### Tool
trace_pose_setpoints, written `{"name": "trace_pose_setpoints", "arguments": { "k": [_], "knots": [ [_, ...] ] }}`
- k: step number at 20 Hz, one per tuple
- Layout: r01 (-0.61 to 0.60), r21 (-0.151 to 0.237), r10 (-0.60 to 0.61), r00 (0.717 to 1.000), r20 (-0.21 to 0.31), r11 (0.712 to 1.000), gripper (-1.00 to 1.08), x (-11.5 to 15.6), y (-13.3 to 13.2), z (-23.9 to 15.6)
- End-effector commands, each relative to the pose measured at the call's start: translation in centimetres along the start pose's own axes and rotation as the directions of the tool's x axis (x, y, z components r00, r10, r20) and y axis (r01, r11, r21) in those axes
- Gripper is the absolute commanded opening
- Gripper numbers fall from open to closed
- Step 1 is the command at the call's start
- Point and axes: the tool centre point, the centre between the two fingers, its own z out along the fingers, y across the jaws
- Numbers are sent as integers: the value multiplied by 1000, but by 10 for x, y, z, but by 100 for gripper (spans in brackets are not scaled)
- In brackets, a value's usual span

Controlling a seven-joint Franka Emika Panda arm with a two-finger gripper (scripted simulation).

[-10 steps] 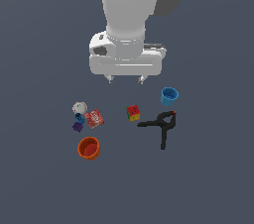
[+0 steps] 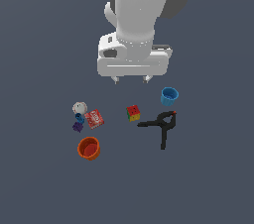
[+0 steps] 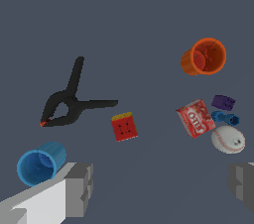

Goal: Pick up a designated object from a clutter of objects.

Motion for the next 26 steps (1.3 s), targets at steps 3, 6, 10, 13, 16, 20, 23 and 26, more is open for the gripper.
{"name": "trace_pose_setpoints", "arguments": {
  "k": [3, 6, 10, 13, 16, 20, 23, 26],
  "knots": [
    [8, -3, -8, 1000, 2, 1000, 100, 0, -2, 0],
    [10, -3, -10, 1000, 2, 1000, 100, 0, -1, 2],
    [19, 1, -19, 1000, 1, 1000, 100, 3, 5, 8],
    [30, 6, -30, 1000, 0, 1000, 100, 6, 14, 15],
    [45, 12, -45, 999, -3, 999, 100, 10, 26, 26],
    [71, 21, -70, 997, -7, 997, 100, 15, 47, 45],
    [94, 28, -93, 996, -13, 995, 100, 19, 68, 63],
    [119, 33, -118, 993, -19, 992, 100, 21, 91, 84]
  ]
}}
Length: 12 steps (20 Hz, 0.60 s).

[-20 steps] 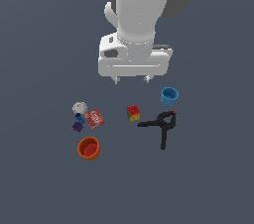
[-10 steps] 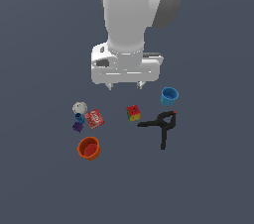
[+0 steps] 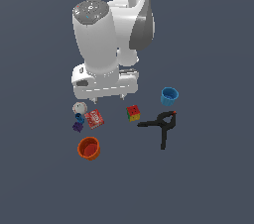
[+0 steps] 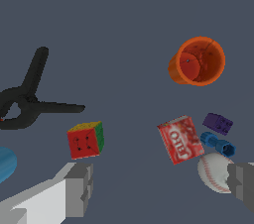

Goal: Pick up a designated object from a clutter of objects.

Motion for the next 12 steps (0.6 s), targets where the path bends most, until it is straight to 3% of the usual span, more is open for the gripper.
{"name": "trace_pose_setpoints", "arguments": {
  "k": [1, 12],
  "knots": [
    [21, 4, -21, 1000, -5, 1000, 100, -1, 21, 17],
    [109, 2, -109, 994, -23, 994, 100, -23, 109, 90]
  ]
}}
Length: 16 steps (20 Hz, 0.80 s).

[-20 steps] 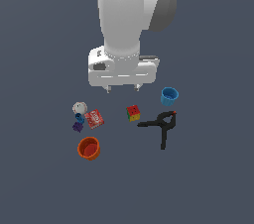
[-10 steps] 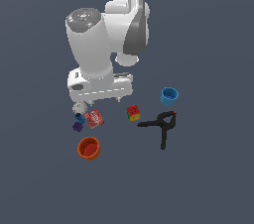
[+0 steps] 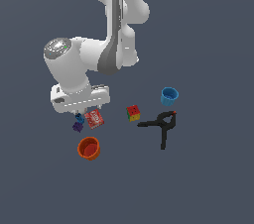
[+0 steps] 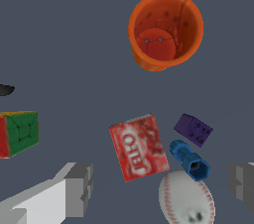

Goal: Pick up a designated object from a clutter of objects.

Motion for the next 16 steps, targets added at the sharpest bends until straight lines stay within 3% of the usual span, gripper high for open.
{"name": "trace_pose_setpoints", "arguments": {
  "k": [1, 8, 16],
  "knots": [
    [19, -3, -19, 1000, -3, 1000, 100, -9, 18, 15],
    [55, -12, -55, 998, -6, 998, 100, -30, 51, 45],
    [71, -17, -71, 997, -6, 997, 100, -42, 66, 58]
  ]
}}
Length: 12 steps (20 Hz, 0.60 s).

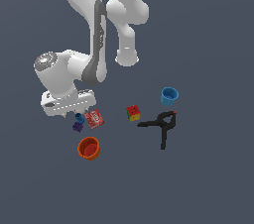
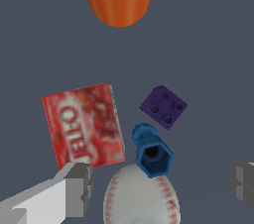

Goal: Pick up a designated object from a clutter of objects.

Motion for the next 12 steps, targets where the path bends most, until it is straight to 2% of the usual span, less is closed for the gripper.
{"name": "trace_pose_setpoints", "arguments": {
  "k": [1, 6, 12],
  "knots": [
    [3, -1, -3, 1000, -1, 1000, 100, -1, 2, 1],
    [1, 0, -1, 1000, 0, 1000, 100, -1, 1, 6],
    [2, -1, -2, 1000, 0, 1000, 100, -2, 1, 33]
  ]
}}
